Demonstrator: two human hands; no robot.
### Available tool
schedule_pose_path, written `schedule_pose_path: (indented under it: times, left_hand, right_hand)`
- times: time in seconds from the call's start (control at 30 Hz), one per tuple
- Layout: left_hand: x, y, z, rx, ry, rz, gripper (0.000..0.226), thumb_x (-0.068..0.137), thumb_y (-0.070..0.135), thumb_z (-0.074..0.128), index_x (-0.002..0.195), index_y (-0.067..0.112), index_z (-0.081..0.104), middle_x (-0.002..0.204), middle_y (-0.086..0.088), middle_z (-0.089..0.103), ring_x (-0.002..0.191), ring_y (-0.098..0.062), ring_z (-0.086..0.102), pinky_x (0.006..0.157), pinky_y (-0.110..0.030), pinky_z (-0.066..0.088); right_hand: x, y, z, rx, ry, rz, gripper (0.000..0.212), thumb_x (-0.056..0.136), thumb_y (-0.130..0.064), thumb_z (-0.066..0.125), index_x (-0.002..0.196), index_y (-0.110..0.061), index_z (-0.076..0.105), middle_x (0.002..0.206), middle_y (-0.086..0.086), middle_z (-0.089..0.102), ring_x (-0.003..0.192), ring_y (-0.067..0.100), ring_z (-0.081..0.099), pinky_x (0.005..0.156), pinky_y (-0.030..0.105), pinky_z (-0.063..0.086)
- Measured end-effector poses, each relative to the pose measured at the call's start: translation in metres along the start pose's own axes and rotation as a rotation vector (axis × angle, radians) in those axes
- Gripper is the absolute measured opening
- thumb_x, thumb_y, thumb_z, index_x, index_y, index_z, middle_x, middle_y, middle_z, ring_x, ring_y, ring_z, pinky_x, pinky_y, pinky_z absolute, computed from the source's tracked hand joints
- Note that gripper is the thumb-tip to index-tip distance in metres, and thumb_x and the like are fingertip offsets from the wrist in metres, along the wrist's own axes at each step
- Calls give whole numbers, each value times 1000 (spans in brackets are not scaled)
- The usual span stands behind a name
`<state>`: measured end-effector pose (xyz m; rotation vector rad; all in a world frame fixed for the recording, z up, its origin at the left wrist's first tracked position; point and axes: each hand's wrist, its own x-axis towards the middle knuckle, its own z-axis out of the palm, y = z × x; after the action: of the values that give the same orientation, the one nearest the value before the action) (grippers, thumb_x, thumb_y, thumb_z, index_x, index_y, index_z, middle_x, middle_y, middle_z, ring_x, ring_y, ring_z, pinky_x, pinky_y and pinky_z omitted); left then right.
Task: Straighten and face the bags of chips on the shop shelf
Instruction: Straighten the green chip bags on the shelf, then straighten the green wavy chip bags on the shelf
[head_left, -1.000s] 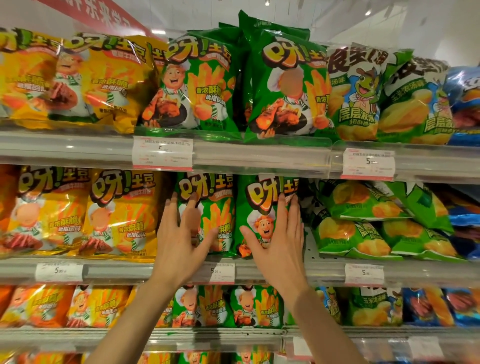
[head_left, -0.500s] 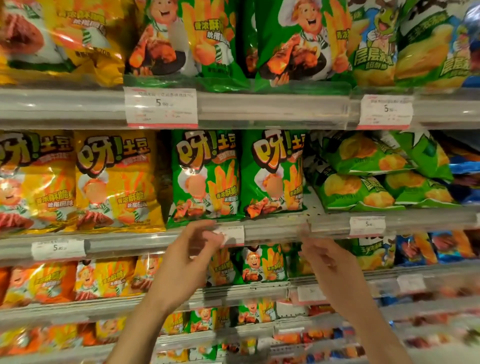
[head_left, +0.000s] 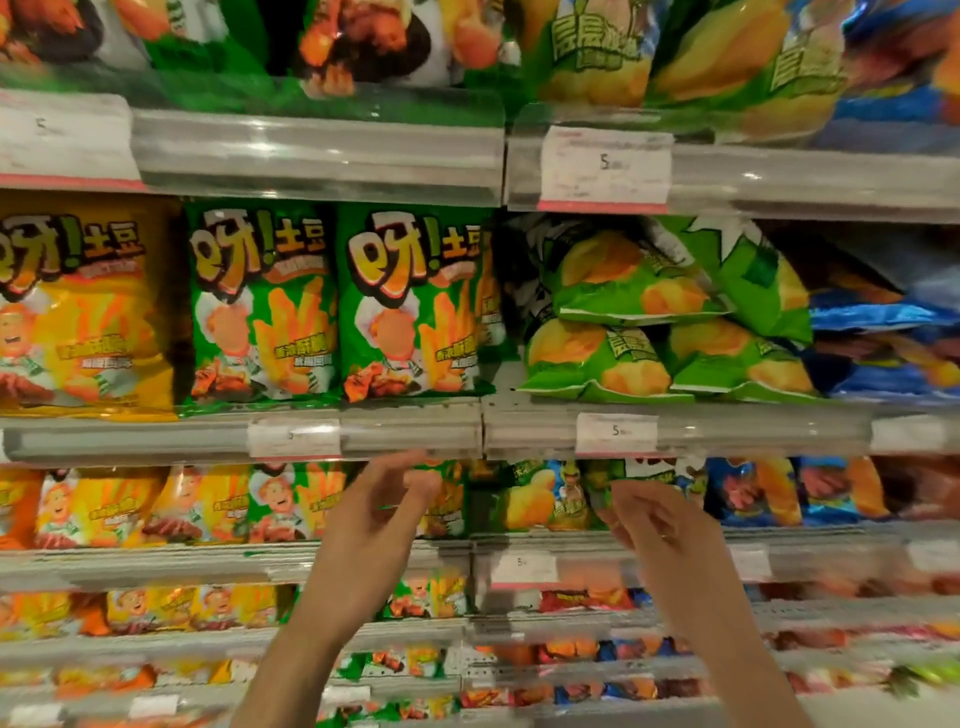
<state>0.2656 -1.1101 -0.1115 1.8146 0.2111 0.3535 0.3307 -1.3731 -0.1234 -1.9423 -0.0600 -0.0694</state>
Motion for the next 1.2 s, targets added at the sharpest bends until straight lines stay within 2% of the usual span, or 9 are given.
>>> schedule_pose_path:
  times: [0.23, 0.33, 0.53, 0.73, 0.83, 0.93, 1.03, 1.13, 1.2]
  left_hand:
    - [-3, 33, 73, 17, 74, -13, 16, 92, 41, 63, 107, 43, 68, 103, 19, 73, 99, -2, 67, 91, -36, 54]
    - [-1, 43, 85, 16, 86, -8, 15, 91, 41, 63, 104, 45, 70, 102, 21, 73, 97, -3, 69, 92, -37, 53]
    - [15, 56, 91, -15, 100, 37, 22, 90, 40, 63, 111, 35, 69, 102, 16, 74, 97, -2, 70, 96, -41, 53]
    - [36, 67, 83, -54, 104, 116, 16, 87, 45, 65, 101, 39, 69, 94, 10, 74, 90, -7, 70, 87, -38, 55]
    - [48, 82, 77, -46, 129, 190, 20, 84, 60, 68, 92, 41, 70, 87, 8, 71, 84, -8, 66, 75, -29, 50]
    - [61, 96, 80, -58, 117, 232, 27, 85, 57, 67, 100, 35, 69, 93, 10, 71, 91, -6, 66, 78, -24, 47]
    - [82, 106, 92, 5, 103, 258, 45, 86, 59, 65, 122, 34, 60, 114, 17, 64, 105, 3, 60, 85, -22, 47]
    - [103, 117, 104, 48, 85, 223, 67, 81, 64, 61, 140, 35, 46, 133, 14, 53, 115, 3, 53, 92, -26, 49]
    - [114, 124, 111, 77, 77, 212, 73, 82, 67, 61, 145, 38, 39, 142, 12, 48, 122, -5, 52, 101, -33, 47]
  right_hand:
    - [32, 20, -67, 94, -92, 34, 16, 93, -33, 61, 102, -24, 71, 88, -10, 75, 89, 12, 71, 92, 46, 56]
    - [40, 25, -83, 97, -76, 52, 16, 96, -30, 59, 105, -23, 70, 88, -11, 76, 86, 4, 71, 93, 42, 56]
    - [51, 19, -94, 13, 7, -34, 15, 99, -17, 60, 98, -27, 71, 82, -9, 76, 83, 12, 71, 87, 45, 58]
    - [60, -6, -96, -14, 93, -132, 12, 98, -26, 58, 99, -27, 70, 83, -12, 75, 82, 10, 71, 79, 34, 58]
    - [67, -18, -97, -37, 155, -209, 13, 98, -29, 59, 101, -26, 71, 84, -17, 73, 80, 2, 69, 73, 15, 53]
    - [78, -31, -103, -90, 243, -292, 16, 97, -34, 59, 106, -25, 69, 89, -18, 71, 86, -3, 64, 68, 5, 45]
    - [100, -45, -116, -121, 351, -380, 32, 93, -42, 59, 121, -26, 60, 113, -12, 59, 104, 3, 59, 84, 13, 49]
    - [128, -54, -130, -267, 413, -501, 45, 93, -32, 65, 134, -17, 54, 132, 0, 48, 125, 18, 48, 105, 46, 46]
    - [145, -59, -137, -392, 406, -534, 55, 91, -29, 68, 139, -11, 50, 143, 10, 45, 133, 25, 41, 113, 46, 37]
